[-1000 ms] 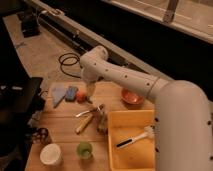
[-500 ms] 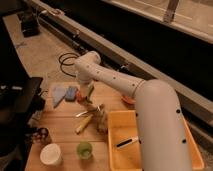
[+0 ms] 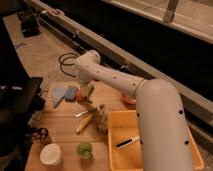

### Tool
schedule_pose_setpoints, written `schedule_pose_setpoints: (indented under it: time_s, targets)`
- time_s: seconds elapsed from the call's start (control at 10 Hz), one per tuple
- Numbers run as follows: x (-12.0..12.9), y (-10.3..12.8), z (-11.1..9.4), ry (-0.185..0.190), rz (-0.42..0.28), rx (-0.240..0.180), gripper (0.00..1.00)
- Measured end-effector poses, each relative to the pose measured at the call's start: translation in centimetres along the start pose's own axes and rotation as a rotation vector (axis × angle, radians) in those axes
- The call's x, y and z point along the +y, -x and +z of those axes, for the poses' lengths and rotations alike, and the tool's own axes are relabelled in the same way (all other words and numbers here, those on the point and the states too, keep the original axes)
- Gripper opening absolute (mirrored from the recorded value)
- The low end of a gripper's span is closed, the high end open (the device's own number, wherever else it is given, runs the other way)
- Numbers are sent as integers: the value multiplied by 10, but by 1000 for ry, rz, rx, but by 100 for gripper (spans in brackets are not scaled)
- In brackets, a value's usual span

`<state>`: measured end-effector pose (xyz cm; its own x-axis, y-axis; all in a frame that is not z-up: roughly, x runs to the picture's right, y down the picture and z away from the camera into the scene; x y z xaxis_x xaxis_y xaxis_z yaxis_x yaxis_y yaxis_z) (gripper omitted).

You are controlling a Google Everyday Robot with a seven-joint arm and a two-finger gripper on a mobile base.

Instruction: Place apple in red bowl

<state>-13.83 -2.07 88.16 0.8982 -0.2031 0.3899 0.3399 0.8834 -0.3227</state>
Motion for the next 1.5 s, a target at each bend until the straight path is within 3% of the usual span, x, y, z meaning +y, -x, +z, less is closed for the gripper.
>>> schedule_pose_setpoints:
  time_s: [0.3, 0.8, 1.2, 1.3, 1.5]
  targets:
    - [0, -2, 5, 17, 8, -8, 73]
    - [17, -9, 60, 82, 70, -76, 73]
    - [30, 0, 89, 146, 96, -132, 72]
    - [32, 2, 91, 154, 94, -139, 69]
    - [34, 8, 94, 166, 86, -149, 49]
